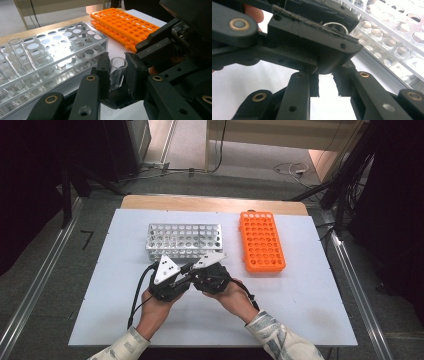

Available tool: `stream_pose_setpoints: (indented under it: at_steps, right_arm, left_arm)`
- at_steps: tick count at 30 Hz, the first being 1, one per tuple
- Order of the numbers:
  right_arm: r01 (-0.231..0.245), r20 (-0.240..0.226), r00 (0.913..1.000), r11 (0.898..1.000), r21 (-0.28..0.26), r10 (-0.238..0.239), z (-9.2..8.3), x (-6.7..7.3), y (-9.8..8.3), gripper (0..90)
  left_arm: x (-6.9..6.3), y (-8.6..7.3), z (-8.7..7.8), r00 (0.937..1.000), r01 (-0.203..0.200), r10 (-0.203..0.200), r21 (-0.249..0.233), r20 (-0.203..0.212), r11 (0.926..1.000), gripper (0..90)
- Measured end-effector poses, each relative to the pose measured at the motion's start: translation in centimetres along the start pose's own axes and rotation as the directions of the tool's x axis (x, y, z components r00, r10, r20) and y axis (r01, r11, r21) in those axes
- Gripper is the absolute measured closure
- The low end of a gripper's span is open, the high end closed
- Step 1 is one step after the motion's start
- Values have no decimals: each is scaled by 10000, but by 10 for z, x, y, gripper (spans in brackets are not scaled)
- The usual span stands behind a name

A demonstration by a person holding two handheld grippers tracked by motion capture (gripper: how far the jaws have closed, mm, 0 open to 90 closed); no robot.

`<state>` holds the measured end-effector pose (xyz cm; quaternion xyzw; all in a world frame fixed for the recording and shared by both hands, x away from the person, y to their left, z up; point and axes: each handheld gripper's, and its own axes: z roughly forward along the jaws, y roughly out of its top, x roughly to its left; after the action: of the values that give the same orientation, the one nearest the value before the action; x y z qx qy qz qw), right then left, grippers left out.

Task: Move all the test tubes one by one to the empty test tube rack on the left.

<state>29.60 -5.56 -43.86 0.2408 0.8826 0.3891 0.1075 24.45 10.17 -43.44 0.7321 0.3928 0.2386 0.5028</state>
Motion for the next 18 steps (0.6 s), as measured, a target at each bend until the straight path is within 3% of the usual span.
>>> stream_pose_setpoints:
  at_steps: [8, 11, 14, 18]
  right_arm:
    - [-38, -15, 10000, 10000, -15, 38, -2, -1, -1, 701]
    - [-197, -63, 9998, 9998, -41, 197, -3, -2, -1, 593]
    - [-233, -144, 9996, 9997, 25, 233, -5, -4, -2, 424]
    - [-367, -58, 9993, 9993, 100, 367, -10, -7, -5, 289]
  left_arm:
    - [0, 2, 0, 10000, 54, -54, 15, 15, 10000, 756]
    - [0, 4, 0, 10000, 48, -48, -54, -4, 10000, 757]
    - [3, 8, 0, 9999, 100, -100, -126, -56, 9999, 757]
    - [9, 13, 0, 9995, 235, -239, -229, -183, 9995, 757]
